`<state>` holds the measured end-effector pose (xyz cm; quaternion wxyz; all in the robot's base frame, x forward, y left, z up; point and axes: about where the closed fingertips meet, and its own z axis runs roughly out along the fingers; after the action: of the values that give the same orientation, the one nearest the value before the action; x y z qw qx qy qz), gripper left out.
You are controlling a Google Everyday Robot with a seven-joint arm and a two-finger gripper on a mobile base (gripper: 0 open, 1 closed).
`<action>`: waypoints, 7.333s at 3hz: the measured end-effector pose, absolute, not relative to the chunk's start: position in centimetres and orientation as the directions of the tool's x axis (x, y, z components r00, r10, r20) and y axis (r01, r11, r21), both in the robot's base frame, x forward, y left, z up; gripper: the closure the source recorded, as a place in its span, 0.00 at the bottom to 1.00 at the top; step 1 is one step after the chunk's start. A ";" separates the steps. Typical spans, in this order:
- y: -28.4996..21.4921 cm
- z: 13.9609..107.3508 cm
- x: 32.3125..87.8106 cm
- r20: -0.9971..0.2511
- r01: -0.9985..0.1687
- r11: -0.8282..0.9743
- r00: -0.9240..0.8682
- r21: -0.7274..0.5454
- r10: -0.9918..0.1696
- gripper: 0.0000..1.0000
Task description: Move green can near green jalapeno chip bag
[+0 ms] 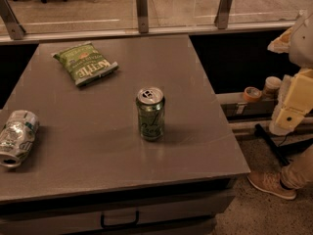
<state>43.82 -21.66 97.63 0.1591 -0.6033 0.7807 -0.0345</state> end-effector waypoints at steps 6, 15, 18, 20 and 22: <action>-3.5 96.5 42.5 -0.890 -0.996 0.080 0.008 -0.050 -0.456 0.00; 4.5 87.1 50.7 -0.948 -0.997 0.053 0.043 -0.063 -0.316 0.64; 9.3 89.4 61.5 -0.944 -0.977 0.150 0.096 -0.150 -0.316 1.00; 13.1 88.5 65.9 -0.948 -0.969 0.195 0.088 -0.152 -0.304 0.59; 14.6 87.5 66.4 -0.948 -0.969 0.184 0.104 -0.164 -0.301 0.12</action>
Offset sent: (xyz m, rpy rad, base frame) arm 0.0037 0.0596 0.0036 0.5056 0.0650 0.0604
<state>66.45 14.56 87.51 0.5037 -0.5460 0.5816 0.3315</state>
